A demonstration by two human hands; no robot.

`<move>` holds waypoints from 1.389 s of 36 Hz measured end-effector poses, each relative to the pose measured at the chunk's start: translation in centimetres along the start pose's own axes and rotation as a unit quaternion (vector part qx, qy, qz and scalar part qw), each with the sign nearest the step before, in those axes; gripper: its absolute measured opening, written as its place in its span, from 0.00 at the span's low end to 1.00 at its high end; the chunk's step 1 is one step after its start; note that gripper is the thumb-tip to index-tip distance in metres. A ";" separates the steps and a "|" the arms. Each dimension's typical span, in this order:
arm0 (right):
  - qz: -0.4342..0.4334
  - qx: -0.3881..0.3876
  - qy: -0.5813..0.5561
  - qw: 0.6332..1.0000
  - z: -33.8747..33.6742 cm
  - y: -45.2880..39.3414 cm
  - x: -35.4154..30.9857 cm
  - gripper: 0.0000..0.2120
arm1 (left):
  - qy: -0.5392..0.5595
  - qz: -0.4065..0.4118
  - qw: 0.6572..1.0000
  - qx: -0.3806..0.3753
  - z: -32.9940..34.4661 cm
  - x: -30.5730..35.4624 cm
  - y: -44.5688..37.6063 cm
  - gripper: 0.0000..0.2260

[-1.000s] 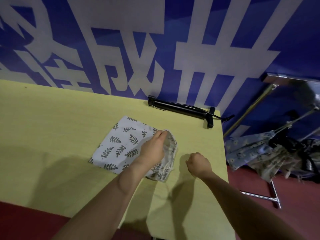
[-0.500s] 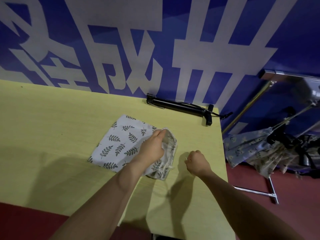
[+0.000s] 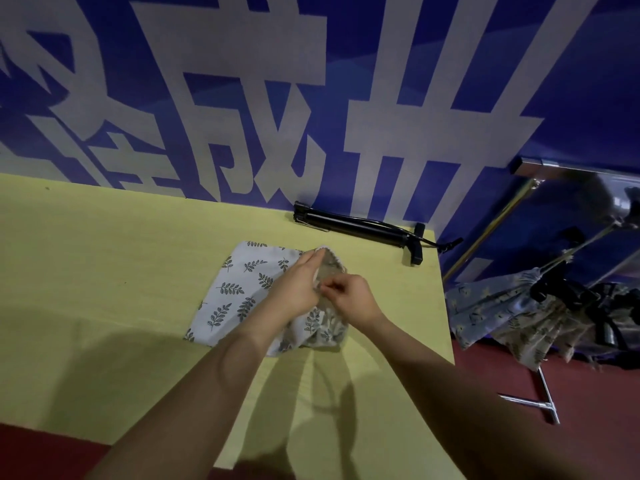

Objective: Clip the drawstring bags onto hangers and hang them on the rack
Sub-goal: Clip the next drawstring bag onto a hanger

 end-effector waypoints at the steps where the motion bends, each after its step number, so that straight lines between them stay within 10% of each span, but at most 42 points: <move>1: -0.007 0.000 0.025 1.000 0.1 -0.3 -0.1 0.06 | 0.002 0.001 1.000 0.003 -0.4 0.0 -0.1 0.39; 12: 0.035 0.102 0.077 0.991 -5.5 -4.2 0.3 0.08 | 0.005 -0.015 1.000 0.026 -1.7 0.9 -3.7 0.35; 26: 0.056 -0.092 0.388 0.915 -7.9 -15.5 6.4 0.33 | -0.024 -0.063 0.996 0.059 -1.2 1.0 -12.7 0.29; 35: -0.001 -0.101 0.519 0.849 -6.8 -17.3 8.3 0.24 | -0.028 -0.106 0.992 0.067 0.4 -1.4 -12.9 0.30; 50: 0.015 -0.017 0.368 0.930 -9.8 -12.0 5.2 0.20 | 0.021 -0.074 0.992 0.101 -0.6 -1.0 -9.8 0.29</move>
Point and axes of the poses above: each hand's wrist, its own y-axis away from the middle knuckle, its own z-axis out of the palm, x = y × z, the point moved 4 cm from there along -y, towards the middle knuckle, and after that the axes turned 7 degrees about y, right-handed, at the moved point
